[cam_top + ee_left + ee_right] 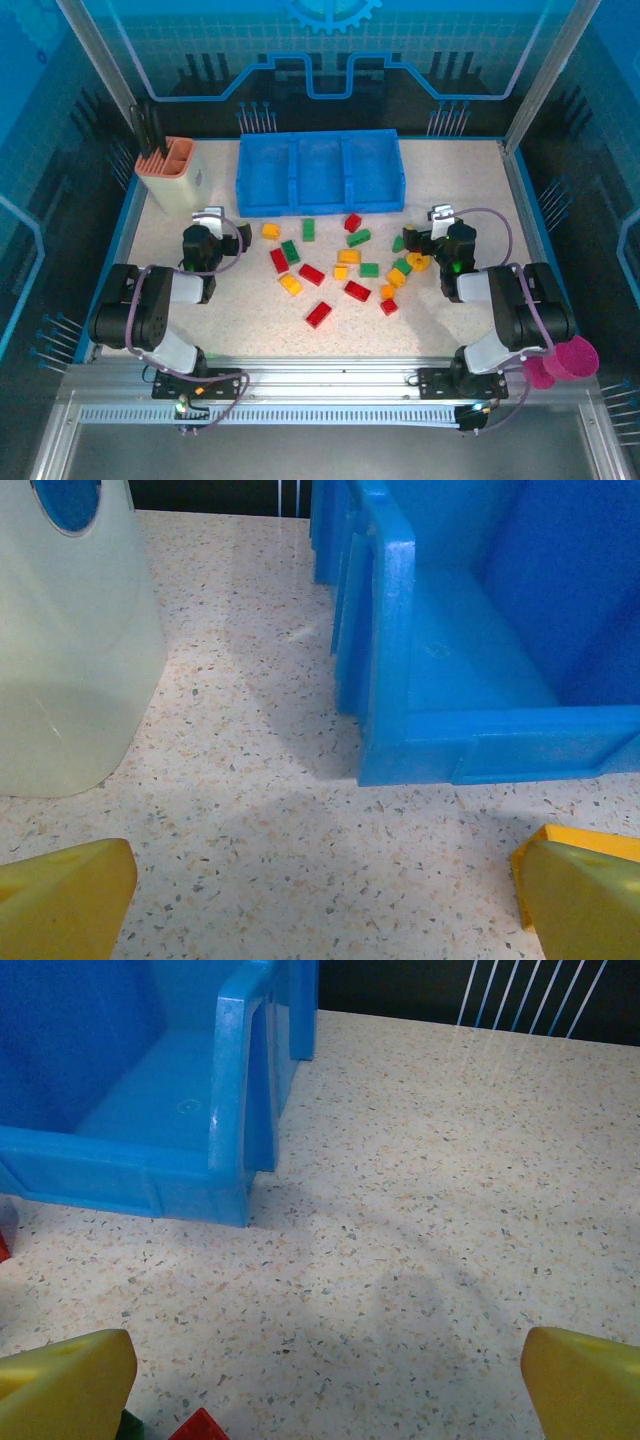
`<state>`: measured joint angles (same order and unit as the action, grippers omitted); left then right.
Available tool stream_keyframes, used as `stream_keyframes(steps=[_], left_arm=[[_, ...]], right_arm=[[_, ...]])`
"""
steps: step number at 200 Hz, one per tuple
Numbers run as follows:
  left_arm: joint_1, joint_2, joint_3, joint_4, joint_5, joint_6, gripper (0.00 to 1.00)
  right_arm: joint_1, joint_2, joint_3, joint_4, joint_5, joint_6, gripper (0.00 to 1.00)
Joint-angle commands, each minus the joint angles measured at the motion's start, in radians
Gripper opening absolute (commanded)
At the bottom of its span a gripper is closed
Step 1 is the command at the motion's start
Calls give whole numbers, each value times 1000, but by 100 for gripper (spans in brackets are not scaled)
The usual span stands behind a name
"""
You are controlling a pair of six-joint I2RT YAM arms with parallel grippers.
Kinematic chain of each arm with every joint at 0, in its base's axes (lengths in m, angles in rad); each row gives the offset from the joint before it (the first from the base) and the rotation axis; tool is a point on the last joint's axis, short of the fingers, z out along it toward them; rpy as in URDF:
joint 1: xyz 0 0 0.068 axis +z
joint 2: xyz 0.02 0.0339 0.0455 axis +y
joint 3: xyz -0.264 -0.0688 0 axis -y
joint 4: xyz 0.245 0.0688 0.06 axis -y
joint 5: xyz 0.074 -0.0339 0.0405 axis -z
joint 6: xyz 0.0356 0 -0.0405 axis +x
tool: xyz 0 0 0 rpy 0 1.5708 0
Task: Sort the legos into containers by color
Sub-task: Pick up the lego from the center of the table.
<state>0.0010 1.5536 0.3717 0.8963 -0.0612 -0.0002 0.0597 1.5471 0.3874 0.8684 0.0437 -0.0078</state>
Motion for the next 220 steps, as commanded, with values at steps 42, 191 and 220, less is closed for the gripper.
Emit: stream_keyframes(steps=[42,191,220], left_arm=[[4,-3,15,17,21,0,99],[-1,-165,141,-339,-119,-40,99],[-10,-269,507,-884,-96,-36,99]], right_arm=[[0,-2,12,24,-5,-6,100],[-2,-102,-3,-16,-27,-14,100],[34,-346,150,-493,44,41,100]])
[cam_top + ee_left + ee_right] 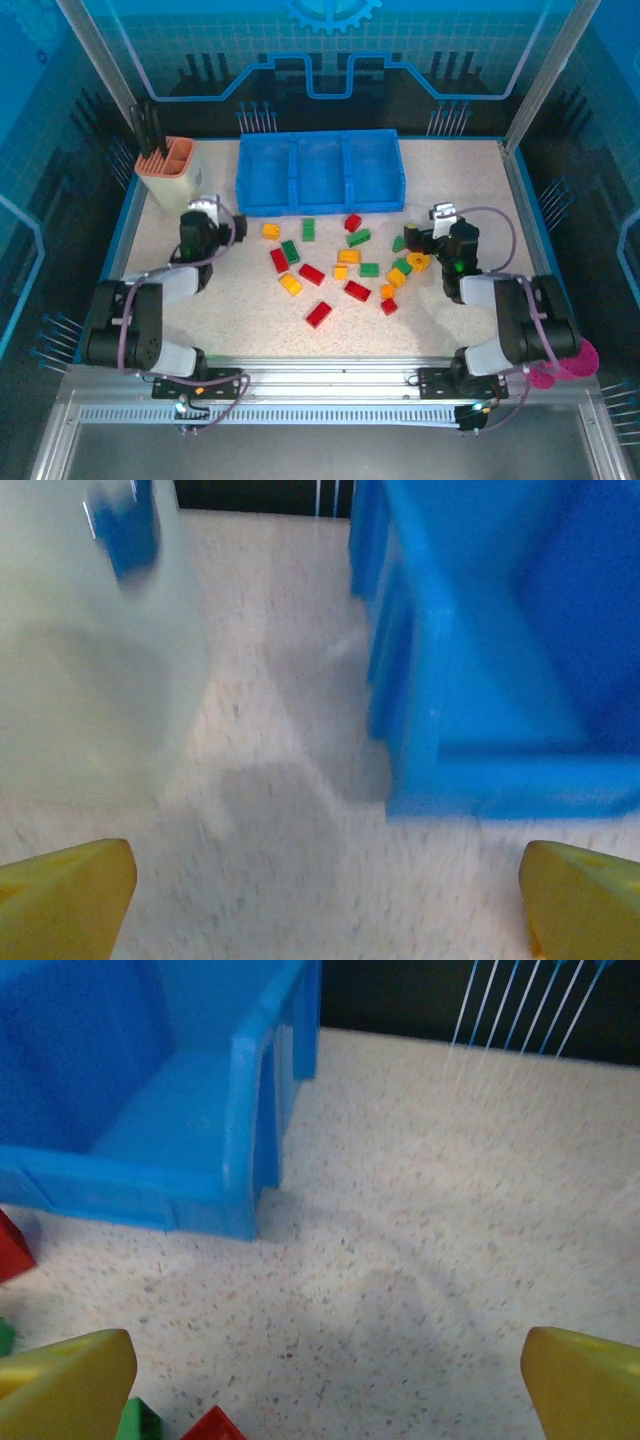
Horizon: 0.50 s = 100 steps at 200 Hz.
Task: Sort the legos into containers by color
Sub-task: Pick up the lego from the center of the table.
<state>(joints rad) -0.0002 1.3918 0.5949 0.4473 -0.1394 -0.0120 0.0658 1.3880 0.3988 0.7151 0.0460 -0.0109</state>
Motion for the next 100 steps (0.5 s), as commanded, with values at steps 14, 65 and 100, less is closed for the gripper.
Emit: stream_keyframes(steps=[14,65,100], left_arm=[[-16,-104,442,-594,63,-33,99],[-53,-44,716,-857,250,-20,99],[-67,-50,709,-893,244,-14,99]], right_arm=[[32,-223,271,-602,81,131,100],[149,-59,666,-1116,-40,201,100],[285,117,818,-1277,-48,302,100]])
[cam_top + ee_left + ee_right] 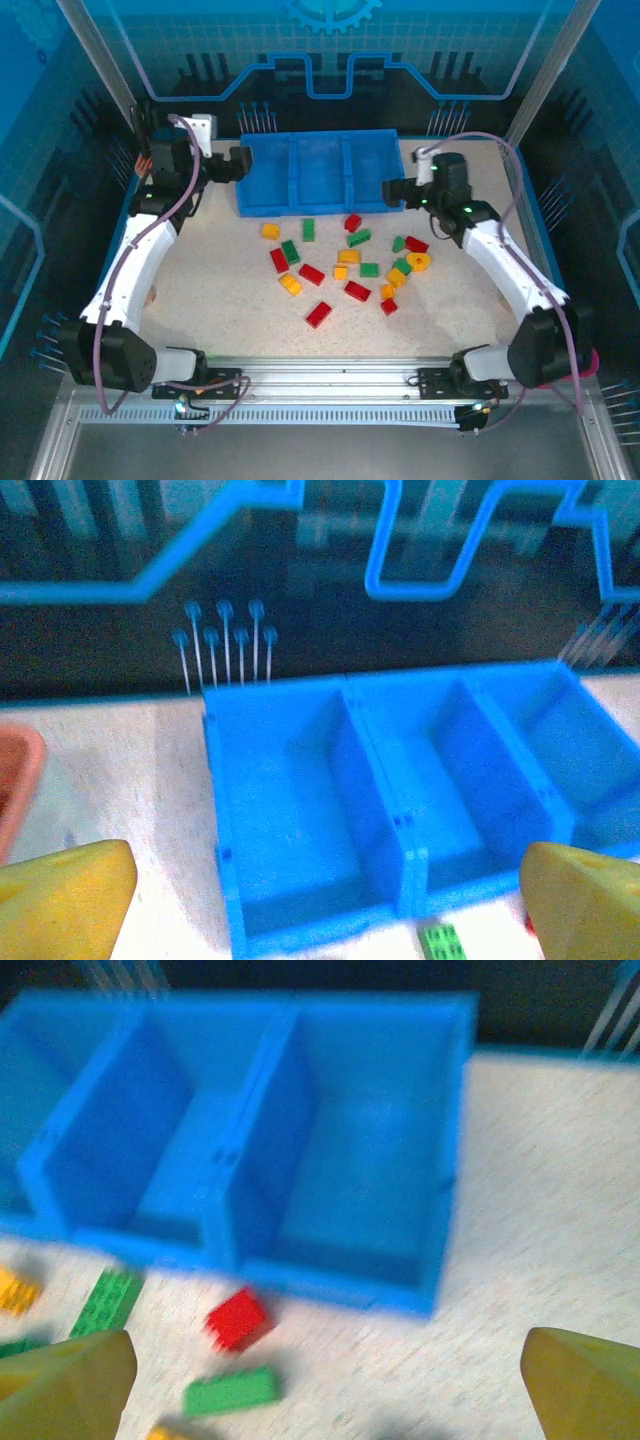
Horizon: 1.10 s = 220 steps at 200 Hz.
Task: Sort the legos into containers by color
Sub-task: Pick up the lego from the center of the table.
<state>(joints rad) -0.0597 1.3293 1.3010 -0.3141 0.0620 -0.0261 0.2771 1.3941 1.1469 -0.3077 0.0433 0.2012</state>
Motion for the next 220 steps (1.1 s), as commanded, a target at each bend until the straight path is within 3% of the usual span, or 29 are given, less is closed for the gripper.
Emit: stream_keyframes(steps=[1,37,95,167,220], left_arm=[[-8,13,3,-133,43,0,99],[-14,10,-12,-156,70,-6,99],[-25,-30,-70,-143,85,-1,99],[-28,-36,-87,-141,82,9,99],[-29,-38,-97,-137,79,6,99]], right_arm=[[77,115,72,-256,-48,91,100],[161,294,147,-313,-66,132,98],[212,488,248,-326,-30,82,98],[218,629,357,-358,56,14,99],[220,675,379,-367,82,-2,91]])
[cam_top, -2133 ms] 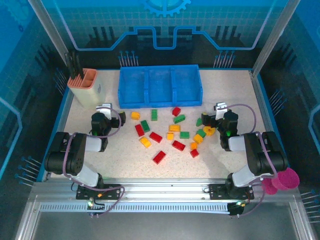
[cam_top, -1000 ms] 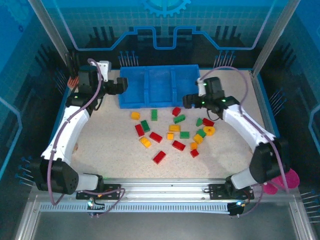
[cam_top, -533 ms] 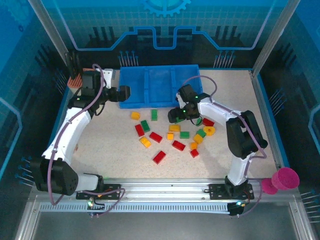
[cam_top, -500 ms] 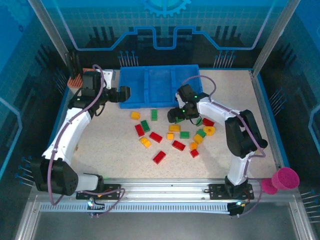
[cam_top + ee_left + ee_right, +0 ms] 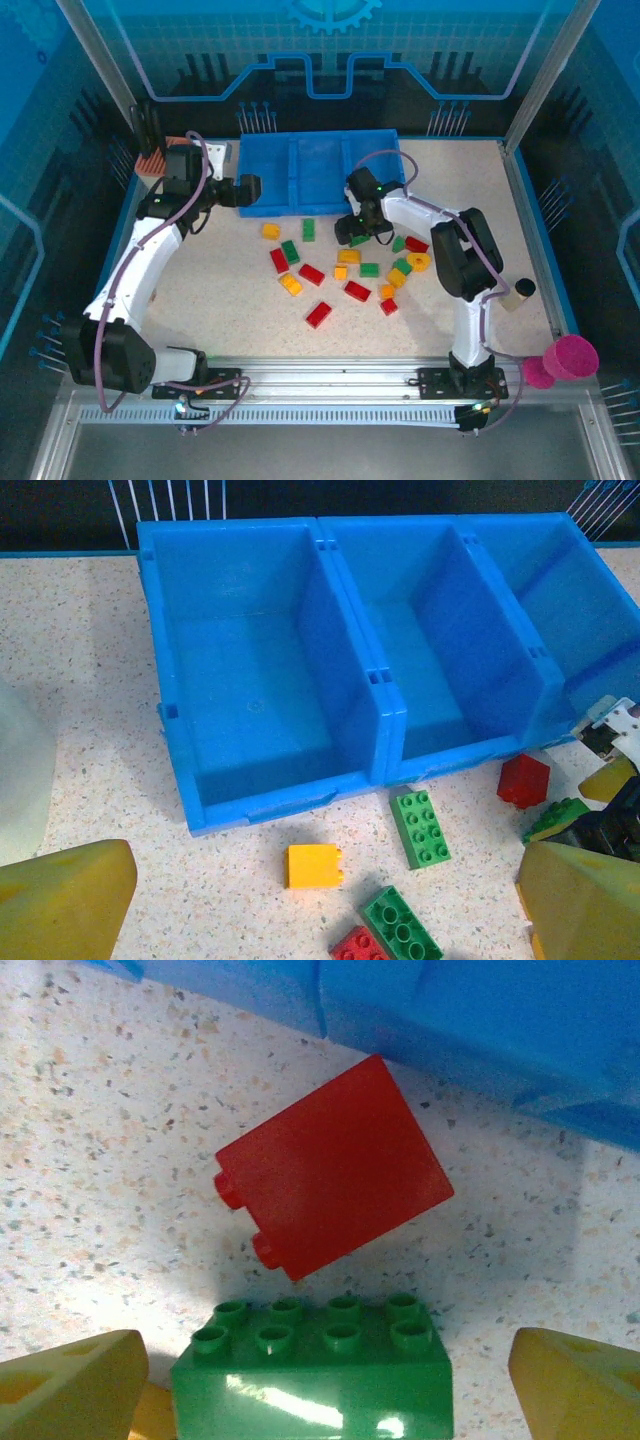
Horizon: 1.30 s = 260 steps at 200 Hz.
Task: Sort the legos into containers by color
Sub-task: Pick up the lego from the center of the table, then place the lego in the container.
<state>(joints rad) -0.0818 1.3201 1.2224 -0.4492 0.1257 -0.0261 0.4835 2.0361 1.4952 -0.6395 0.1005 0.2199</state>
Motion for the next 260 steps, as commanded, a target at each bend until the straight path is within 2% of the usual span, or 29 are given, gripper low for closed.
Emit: stream_keyframes(steps=[1,56,92,141,182,210,260], left_arm=[[-7,-28,-18,-2,15,6,99],[-7,-22,-21,0,13,9,99],[-7,-24,-24,0,9,10,99],[-7,-32,-29,14,2,20,99],[-7,-34,-38,21,3,22,99],[-7,-41,-36,24,-24,38,99],[-7,-42,-23,11,-12,35,99]], right_arm=[[13,34,32,-35,25,-21,91],[16,56,30,-34,33,-28,80],[15,36,17,-43,39,-35,60],[-12,-114,37,-173,84,-62,58],[-83,-194,148,-191,105,-85,59],[-145,-128,270,-116,59,-134,58],[-188,156,641,-110,46,-180,57]])
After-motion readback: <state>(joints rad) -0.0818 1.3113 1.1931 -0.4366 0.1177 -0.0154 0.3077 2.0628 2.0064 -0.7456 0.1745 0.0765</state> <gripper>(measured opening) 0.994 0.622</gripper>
